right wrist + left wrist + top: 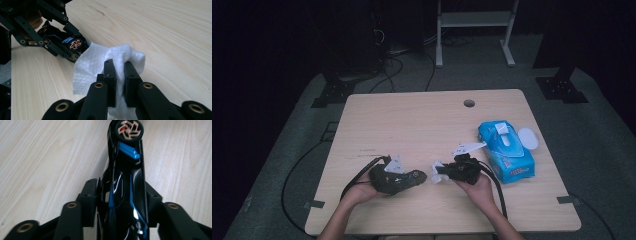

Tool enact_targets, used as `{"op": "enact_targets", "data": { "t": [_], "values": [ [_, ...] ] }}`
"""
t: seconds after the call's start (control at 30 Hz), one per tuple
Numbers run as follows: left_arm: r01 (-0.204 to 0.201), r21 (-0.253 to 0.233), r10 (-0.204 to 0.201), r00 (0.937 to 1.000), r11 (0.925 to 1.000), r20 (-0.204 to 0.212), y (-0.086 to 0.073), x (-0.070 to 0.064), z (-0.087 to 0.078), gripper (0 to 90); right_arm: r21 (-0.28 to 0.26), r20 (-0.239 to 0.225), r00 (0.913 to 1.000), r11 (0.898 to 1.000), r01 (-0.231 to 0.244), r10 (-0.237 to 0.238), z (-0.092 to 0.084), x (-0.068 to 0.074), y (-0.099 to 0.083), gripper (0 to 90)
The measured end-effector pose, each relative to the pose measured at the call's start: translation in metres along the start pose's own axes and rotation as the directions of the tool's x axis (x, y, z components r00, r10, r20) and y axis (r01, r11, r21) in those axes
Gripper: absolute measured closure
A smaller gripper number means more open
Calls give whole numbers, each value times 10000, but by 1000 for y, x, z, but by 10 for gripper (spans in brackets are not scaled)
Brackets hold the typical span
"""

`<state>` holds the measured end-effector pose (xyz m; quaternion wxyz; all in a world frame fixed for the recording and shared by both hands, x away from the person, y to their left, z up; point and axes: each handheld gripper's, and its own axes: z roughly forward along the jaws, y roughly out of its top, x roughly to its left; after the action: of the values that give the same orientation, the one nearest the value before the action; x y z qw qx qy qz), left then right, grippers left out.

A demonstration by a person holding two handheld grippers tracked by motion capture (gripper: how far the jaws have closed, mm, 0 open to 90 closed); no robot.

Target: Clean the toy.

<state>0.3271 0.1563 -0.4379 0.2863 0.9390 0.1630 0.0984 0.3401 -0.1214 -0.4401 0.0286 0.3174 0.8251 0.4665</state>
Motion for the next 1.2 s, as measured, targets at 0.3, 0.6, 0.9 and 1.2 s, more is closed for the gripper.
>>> {"op": "enact_targets", "data": {
  "t": [0.3, 0.6, 0.9, 1.2],
  "values": [
    [-433, 1480, 487, 9983, 9880, -332, 26, -4, 19, 484, -117, -52, 9998, 9998, -168, 167, -4, -4, -1, 823],
    [-987, 837, 1038, 9929, 9916, -580, 28, -9, 15, 571, -293, -229, 9993, 9991, -304, 297, -8, -6, -1, 822],
    [-1384, -711, 1337, 9888, 9878, -669, 33, -13, 4, 571, -796, -1006, 9949, 9967, -145, 65, -21, 6, 11, 823],
    [-1638, -1356, 1545, 9850, 9771, -769, 42, -18, -4, 573, -1123, -970, 9918, 9911, 719, -829, -32, 26, 24, 823]
  ]
}}
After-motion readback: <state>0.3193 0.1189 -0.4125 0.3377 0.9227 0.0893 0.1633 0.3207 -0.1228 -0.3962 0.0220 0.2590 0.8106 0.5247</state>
